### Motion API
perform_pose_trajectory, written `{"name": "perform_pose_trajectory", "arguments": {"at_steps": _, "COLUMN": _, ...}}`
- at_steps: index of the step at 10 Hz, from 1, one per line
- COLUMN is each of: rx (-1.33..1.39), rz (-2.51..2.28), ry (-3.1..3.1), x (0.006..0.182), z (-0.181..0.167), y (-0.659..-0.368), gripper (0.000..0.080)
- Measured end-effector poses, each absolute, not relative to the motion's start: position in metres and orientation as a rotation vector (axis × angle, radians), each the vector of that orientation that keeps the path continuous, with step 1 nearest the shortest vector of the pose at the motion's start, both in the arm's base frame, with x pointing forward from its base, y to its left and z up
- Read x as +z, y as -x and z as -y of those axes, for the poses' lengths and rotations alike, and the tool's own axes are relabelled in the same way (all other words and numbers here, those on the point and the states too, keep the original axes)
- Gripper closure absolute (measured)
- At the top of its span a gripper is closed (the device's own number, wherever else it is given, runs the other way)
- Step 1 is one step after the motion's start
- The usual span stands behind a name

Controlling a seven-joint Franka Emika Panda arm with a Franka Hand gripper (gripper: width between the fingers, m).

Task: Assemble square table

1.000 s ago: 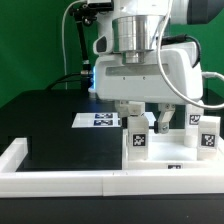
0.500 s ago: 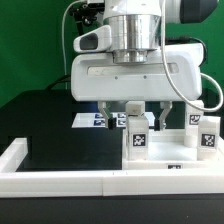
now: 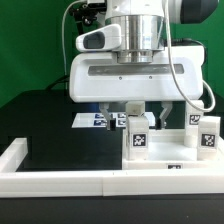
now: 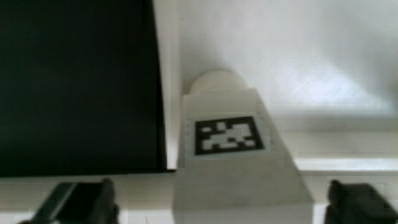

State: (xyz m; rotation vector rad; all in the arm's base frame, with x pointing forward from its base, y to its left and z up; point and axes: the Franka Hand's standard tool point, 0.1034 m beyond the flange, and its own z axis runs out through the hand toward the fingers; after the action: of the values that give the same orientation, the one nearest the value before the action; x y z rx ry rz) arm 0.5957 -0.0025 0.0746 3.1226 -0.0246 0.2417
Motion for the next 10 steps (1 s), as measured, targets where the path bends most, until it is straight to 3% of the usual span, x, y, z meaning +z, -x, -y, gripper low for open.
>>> {"name": "perform_pose_trajectory", "arguments": {"at_steps": 2, "rx": 0.242, "rz": 0.039, "ry": -3.123, "x": 0.0744, "z": 0.0024, "y": -0.5956, "gripper": 0.0512}}
{"name": "perform_pose_trajectory", "arguments": {"at_steps": 6, "rx": 0.242, "rz": 0.158, "ry": -3.126, "x": 0.0742, "z": 0.0026, "y": -0.5955, "gripper": 0.0509}}
{"name": "perform_pose_trajectory", "arguments": {"at_steps": 10, "rx": 0.281, "rz": 0.853, "ry": -3.054, "x": 0.0734, "z": 0.0037, "y": -0.5953, "gripper": 0.0509}}
